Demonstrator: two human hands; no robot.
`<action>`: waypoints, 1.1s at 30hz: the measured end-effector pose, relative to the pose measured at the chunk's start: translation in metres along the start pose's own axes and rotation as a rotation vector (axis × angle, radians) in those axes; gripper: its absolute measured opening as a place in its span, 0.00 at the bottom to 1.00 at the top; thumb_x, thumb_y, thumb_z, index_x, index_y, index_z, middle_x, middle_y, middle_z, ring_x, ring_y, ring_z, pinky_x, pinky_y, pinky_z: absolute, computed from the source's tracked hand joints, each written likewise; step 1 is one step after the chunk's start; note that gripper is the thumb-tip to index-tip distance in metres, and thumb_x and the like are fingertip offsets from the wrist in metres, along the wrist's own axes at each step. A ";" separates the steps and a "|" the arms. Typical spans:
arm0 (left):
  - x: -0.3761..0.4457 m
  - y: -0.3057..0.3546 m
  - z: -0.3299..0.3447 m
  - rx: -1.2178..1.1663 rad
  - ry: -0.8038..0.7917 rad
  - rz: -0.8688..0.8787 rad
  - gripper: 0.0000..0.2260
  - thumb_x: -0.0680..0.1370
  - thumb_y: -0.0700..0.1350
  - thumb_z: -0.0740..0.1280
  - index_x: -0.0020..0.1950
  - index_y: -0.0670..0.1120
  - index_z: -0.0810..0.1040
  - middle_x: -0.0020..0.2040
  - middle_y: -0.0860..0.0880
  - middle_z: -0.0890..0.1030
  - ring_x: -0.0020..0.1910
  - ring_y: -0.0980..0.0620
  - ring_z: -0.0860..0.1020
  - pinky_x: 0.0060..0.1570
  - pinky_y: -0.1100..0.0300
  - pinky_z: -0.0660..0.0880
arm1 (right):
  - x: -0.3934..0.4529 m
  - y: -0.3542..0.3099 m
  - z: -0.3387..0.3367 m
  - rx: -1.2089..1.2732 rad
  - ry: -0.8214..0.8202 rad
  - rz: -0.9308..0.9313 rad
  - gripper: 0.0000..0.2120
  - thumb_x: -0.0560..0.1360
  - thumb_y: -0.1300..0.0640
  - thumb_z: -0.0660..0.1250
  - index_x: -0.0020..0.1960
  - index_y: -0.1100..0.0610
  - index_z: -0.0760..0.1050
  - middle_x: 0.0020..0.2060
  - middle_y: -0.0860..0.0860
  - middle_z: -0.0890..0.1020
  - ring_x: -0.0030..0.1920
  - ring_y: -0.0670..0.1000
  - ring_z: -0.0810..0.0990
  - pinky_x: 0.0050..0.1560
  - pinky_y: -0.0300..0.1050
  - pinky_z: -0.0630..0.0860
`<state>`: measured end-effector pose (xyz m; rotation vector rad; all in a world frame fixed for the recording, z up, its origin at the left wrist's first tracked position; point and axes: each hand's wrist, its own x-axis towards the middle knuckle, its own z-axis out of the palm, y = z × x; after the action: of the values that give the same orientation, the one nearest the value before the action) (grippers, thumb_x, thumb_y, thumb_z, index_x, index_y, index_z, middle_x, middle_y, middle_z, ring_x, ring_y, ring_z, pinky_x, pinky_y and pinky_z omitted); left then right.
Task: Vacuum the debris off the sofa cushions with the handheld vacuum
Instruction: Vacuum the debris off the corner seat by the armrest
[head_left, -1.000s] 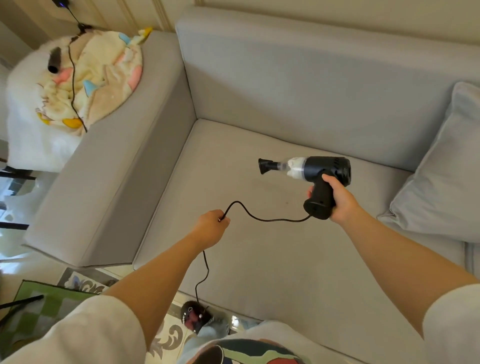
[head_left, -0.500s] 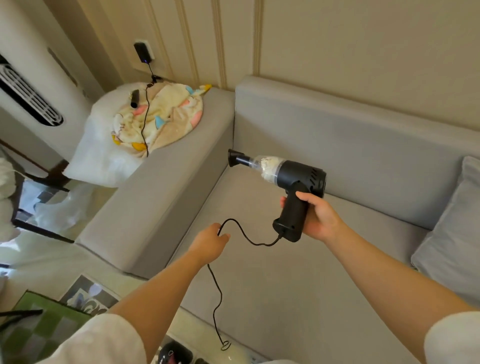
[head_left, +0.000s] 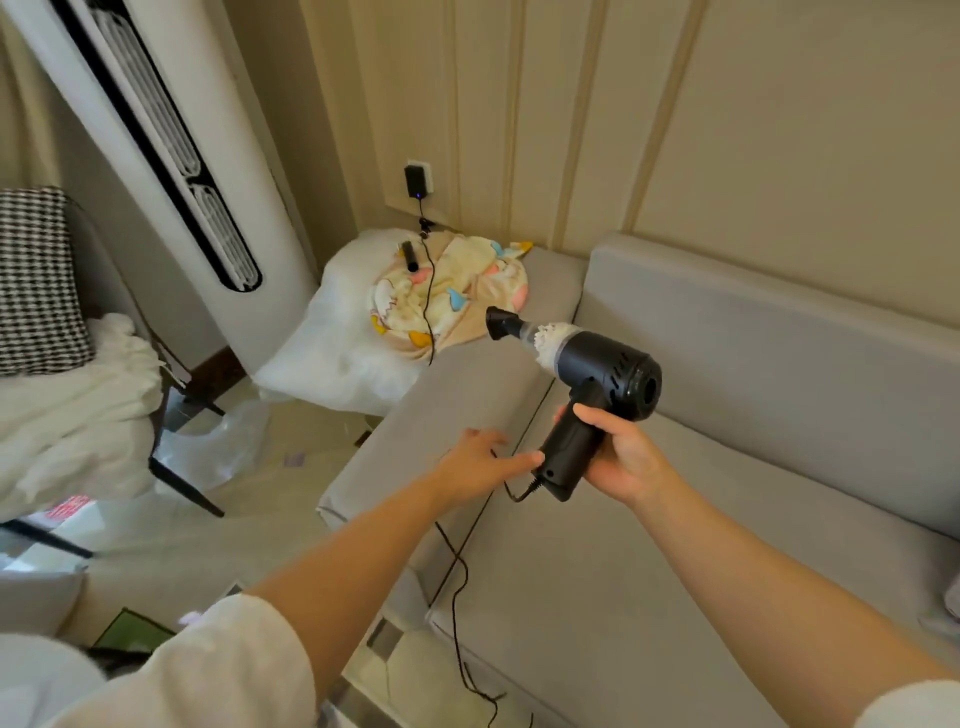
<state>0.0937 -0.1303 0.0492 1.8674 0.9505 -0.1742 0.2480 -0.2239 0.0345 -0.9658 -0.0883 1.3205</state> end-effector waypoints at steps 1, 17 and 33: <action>-0.005 0.003 -0.005 -0.060 -0.050 0.039 0.26 0.74 0.60 0.65 0.68 0.49 0.68 0.68 0.48 0.69 0.64 0.49 0.71 0.58 0.60 0.68 | 0.002 0.003 0.013 -0.012 -0.007 -0.012 0.09 0.72 0.66 0.63 0.51 0.58 0.73 0.40 0.55 0.78 0.45 0.54 0.77 0.50 0.51 0.75; 0.034 0.039 -0.006 -0.188 0.010 0.217 0.15 0.70 0.43 0.70 0.54 0.49 0.69 0.40 0.52 0.73 0.40 0.58 0.73 0.37 0.68 0.71 | 0.026 -0.050 0.028 -0.283 -0.011 -0.002 0.13 0.71 0.59 0.68 0.55 0.53 0.73 0.52 0.55 0.79 0.54 0.54 0.77 0.46 0.48 0.75; 0.089 0.061 0.034 -0.239 -0.078 0.267 0.18 0.67 0.50 0.73 0.53 0.52 0.71 0.43 0.54 0.76 0.44 0.55 0.78 0.46 0.62 0.78 | 0.045 -0.070 -0.021 -0.086 0.064 -0.033 0.14 0.71 0.59 0.69 0.56 0.58 0.74 0.45 0.56 0.78 0.51 0.54 0.77 0.56 0.52 0.76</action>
<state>0.2051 -0.1229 0.0307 1.7315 0.6316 0.0276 0.3271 -0.1936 0.0452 -1.0747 -0.1126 1.2630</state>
